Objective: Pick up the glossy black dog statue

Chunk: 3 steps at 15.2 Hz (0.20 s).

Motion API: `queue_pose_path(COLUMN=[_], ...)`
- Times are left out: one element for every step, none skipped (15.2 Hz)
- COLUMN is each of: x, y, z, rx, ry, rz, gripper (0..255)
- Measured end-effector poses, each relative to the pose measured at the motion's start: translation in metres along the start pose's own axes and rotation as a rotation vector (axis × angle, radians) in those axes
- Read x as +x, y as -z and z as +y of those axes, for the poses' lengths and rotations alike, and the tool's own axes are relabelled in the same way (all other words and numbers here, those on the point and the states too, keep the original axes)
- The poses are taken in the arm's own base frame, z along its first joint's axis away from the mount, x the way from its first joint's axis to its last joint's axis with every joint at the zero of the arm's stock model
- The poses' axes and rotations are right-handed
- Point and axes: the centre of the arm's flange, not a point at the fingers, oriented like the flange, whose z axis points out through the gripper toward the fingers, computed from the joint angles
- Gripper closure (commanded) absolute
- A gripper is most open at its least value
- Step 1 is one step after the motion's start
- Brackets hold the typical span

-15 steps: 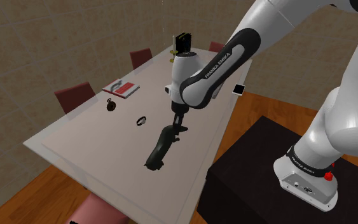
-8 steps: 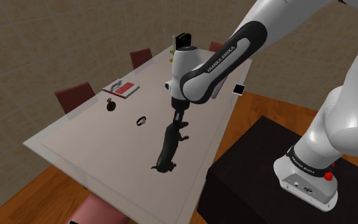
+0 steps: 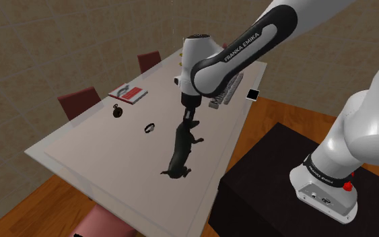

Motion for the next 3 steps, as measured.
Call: queue_pose_path(x=[-0.0004,-0.0004,-0.0006], y=[0.0053,0.0098,0.0131], z=[-0.0004,-0.0016,-0.0019], rx=[0.0,0.0,0.0], ry=[0.0,0.0,0.0], rz=[0.0,0.0,0.0], gripper=[255,255,255])
